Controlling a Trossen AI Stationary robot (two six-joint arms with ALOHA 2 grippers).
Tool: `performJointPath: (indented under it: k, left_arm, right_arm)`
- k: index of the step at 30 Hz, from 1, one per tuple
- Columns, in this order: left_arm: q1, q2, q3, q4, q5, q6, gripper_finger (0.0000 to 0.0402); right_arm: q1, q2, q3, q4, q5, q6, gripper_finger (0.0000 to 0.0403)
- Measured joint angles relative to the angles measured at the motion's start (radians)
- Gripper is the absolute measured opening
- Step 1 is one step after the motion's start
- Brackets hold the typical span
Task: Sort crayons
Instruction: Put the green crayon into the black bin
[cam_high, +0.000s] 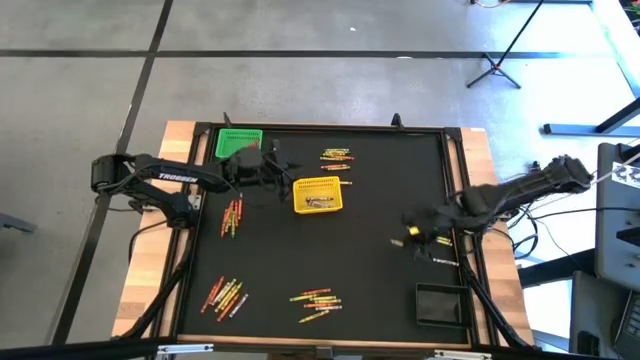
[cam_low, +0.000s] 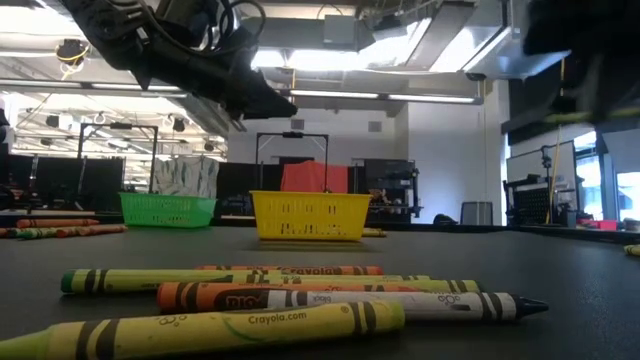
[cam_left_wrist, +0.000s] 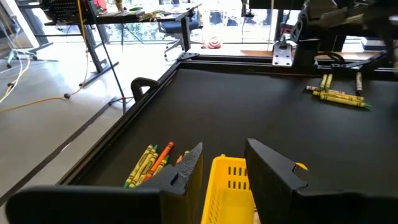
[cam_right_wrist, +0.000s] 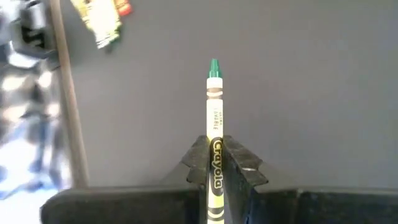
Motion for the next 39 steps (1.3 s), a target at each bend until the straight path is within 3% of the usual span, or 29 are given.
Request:
performJointPath:
  k: [6,12,19,24,30,39]
  left_arm:
    - [-0.017,0.0,0.0,0.002,0.0,0.0,0.0107]
    - [-0.019,0.0,0.0,0.002,0.001,0.0,0.0107]
    - [-0.019,0.0,0.0,0.015,0.001,0.035,0.0107]
    - [-0.019,0.0,0.0,0.028,0.001,0.059,0.0107]
    - [-0.019,0.0,0.0,0.028,0.0,0.056,0.0107]
    - [-0.019,0.0,0.0,0.028,0.0,0.055,0.0107]
  right_arm:
    - [0.291,0.003,0.0,0.013,0.078,0.348,0.0024]
    - [0.574,0.011,0.001,0.062,0.276,0.698,0.0024]
    - [0.803,0.126,0.001,0.064,0.399,1.135,0.0024]
    - [0.883,0.225,0.001,0.079,0.383,1.308,0.0024]
    - [0.891,0.28,0.001,0.044,0.294,1.365,0.003]
    - [0.89,0.263,0.001,0.053,0.24,1.396,0.0118]
